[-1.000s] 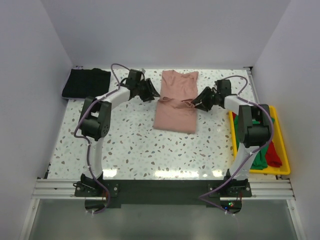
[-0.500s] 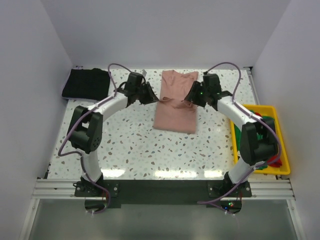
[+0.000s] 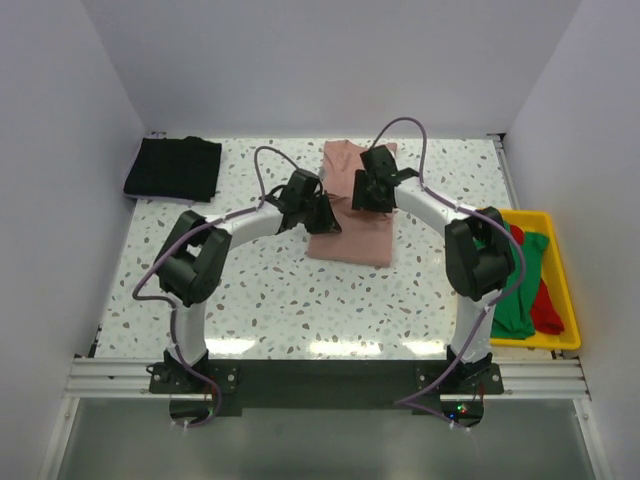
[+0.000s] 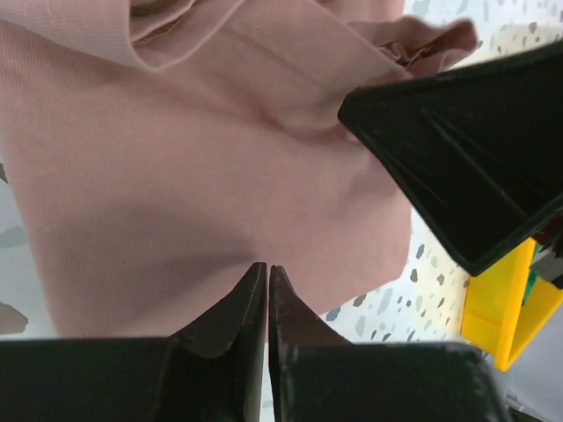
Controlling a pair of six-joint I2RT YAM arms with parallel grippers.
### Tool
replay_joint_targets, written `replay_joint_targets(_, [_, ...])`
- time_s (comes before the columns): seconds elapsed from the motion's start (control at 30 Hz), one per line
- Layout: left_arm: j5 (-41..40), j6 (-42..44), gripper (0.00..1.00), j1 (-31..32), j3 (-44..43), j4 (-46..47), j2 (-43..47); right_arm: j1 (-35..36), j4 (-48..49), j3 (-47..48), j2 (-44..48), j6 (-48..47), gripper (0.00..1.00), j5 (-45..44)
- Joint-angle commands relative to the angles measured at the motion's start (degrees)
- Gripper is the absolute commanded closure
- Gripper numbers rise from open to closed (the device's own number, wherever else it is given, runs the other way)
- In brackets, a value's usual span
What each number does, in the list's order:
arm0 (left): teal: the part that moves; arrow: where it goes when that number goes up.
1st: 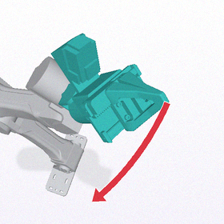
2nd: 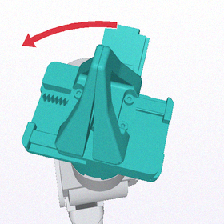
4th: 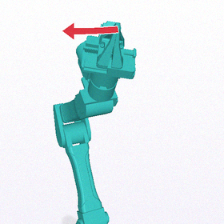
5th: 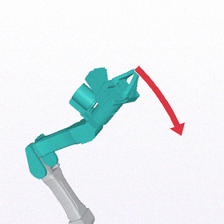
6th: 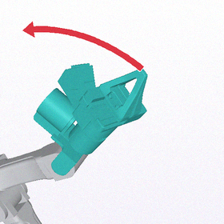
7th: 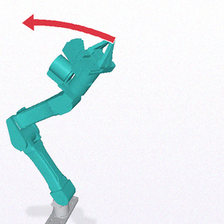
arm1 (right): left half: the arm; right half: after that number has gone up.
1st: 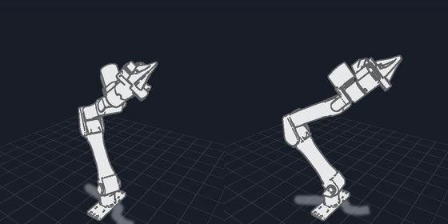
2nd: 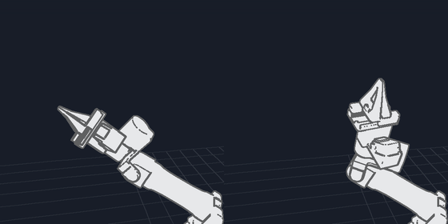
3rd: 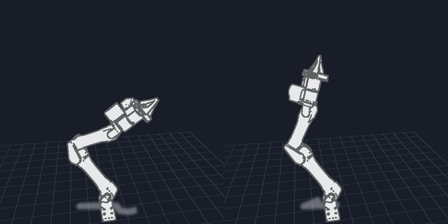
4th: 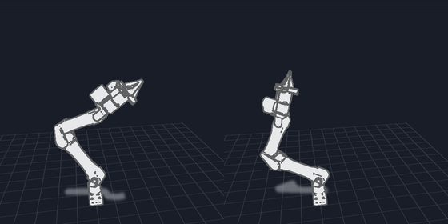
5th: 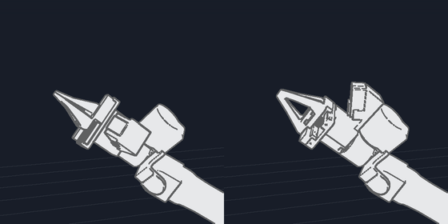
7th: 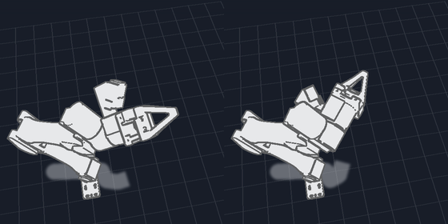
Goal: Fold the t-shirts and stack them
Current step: Fold the tshirt
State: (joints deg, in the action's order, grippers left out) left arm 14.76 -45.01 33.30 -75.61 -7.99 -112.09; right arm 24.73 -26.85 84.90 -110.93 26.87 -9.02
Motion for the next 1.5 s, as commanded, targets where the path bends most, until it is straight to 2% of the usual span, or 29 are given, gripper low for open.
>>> replay_joint_targets(0.0, [0.26, -0.69, 0.91, 0.19, -0.41, 2.98, -2.51, -0.03, -1.88, 5.52, -3.31, -2.17, 0.41, -3.64])
replay_joint_targets(0.07, [0.26, -0.51, 0.92, 0.36, -0.41, 2.98, -3.65, -0.12, -2.77, 8.16, -5.68, -2.44, 0.41, -3.90])
replay_joint_targets(0.13, [-0.26, -0.34, 0.92, 0.62, -0.06, 2.80, -4.36, -0.03, -3.03, 9.83, -6.83, -2.35, 0.46, -4.25])
replay_joint_targets(0.37, [-0.79, -0.34, 0.93, 0.71, 1.52, 2.89, -5.50, -0.21, -4.70, 15.81, -10.88, -3.14, 0.84, -5.48])
replay_joint_targets(0.47, [-1.14, -0.34, 0.93, 0.71, 2.14, 2.72, -5.50, -0.30, -5.31, 18.10, -12.11, -3.67, 0.89, -6.71])
replay_joint_targets(0.73, [-1.14, 0.45, 0.92, 0.63, 1.88, 2.19, -4.89, -1.26, -5.93, 22.14, -15.89, -4.28, 0.90, -6.72])
replay_joint_targets(0.83, [-0.27, 0.72, 0.90, 0.10, 0.65, 2.01, -3.93, -1.70, -6.46, 22.06, -15.63, -4.37, 0.83, -6.72])
replay_joint_targets(0.87, [-0.09, 0.72, 0.89, -0.07, 0.47, 2.27, -2.88, -1.88, -6.37, 21.54, -14.50, -4.46, 0.72, -6.72])
replay_joint_targets(0.97, [1.75, 0.10, 0.86, -2.00, -0.50, 4.11, -1.03, -2.23, -4.44, 18.38, -10.64, -4.37, 0.54, -5.75])
replay_joint_targets(1.07, [2.72, 0.10, 0.84, -4.20, -2.95, 3.34, -0.67, -2.58, -3.65, 16.17, -6.94, -4.20, 0.44, -5.40])
replay_joint_targets(1.17, [3.43, 0.37, 0.84, -6.22, -6.21, 2.45, -1.63, -2.67, -3.56, 14.33, -4.30, -3.93, 0.40, -5.66])
replay_joint_targets(1.47, [4.13, 1.51, 0.84, -8.69, -15.69, -0.01, -8.48, -2.76, -0.31, 5.45, 2.83, -2.00, 0.41, -4.26])
